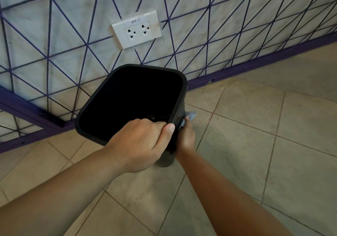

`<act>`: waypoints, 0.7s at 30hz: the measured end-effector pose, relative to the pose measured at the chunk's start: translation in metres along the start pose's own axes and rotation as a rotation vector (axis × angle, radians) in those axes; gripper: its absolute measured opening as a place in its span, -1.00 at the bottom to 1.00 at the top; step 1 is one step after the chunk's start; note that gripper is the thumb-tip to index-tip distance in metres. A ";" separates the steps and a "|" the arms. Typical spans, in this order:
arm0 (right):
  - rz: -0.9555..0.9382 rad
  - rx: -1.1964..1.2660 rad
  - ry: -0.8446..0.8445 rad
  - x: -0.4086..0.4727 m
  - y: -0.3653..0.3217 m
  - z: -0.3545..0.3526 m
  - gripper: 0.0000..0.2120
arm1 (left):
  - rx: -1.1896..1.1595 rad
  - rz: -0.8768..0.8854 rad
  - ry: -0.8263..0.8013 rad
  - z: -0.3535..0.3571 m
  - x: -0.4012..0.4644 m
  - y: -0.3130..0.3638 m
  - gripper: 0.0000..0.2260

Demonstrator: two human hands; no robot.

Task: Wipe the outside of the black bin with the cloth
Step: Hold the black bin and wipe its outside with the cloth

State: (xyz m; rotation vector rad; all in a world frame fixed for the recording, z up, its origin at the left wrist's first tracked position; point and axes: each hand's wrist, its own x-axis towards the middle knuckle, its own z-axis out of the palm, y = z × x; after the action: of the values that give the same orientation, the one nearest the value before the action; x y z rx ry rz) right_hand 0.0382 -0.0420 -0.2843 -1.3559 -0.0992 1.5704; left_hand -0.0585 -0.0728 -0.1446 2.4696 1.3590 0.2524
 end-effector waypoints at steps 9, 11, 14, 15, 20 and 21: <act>-0.079 -0.089 -0.044 -0.007 -0.009 0.001 -0.31 | -0.003 0.004 -0.029 -0.001 0.000 0.000 -0.62; -0.134 -0.125 -0.049 -0.015 -0.002 0.000 -0.20 | -0.010 0.002 -0.035 -0.001 0.000 -0.001 -0.62; -0.088 -0.077 -0.013 -0.005 0.002 -0.005 -0.41 | -0.001 0.010 -0.022 0.000 0.001 -0.001 -0.59; -0.051 -0.055 -0.011 0.001 0.000 -0.006 -0.43 | 0.004 0.011 -0.020 0.000 0.001 -0.002 -0.59; -0.136 -0.098 -0.043 -0.002 0.001 -0.002 -0.37 | 0.004 0.007 -0.022 0.000 0.002 -0.003 -0.58; -0.126 -0.086 -0.025 -0.001 0.001 -0.003 -0.41 | 0.003 0.009 -0.018 0.000 0.002 -0.002 -0.57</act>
State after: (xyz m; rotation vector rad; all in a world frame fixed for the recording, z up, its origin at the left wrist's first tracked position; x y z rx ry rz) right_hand 0.0401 -0.0445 -0.2854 -1.3696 -0.2647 1.4916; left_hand -0.0593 -0.0701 -0.1455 2.4750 1.3422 0.2298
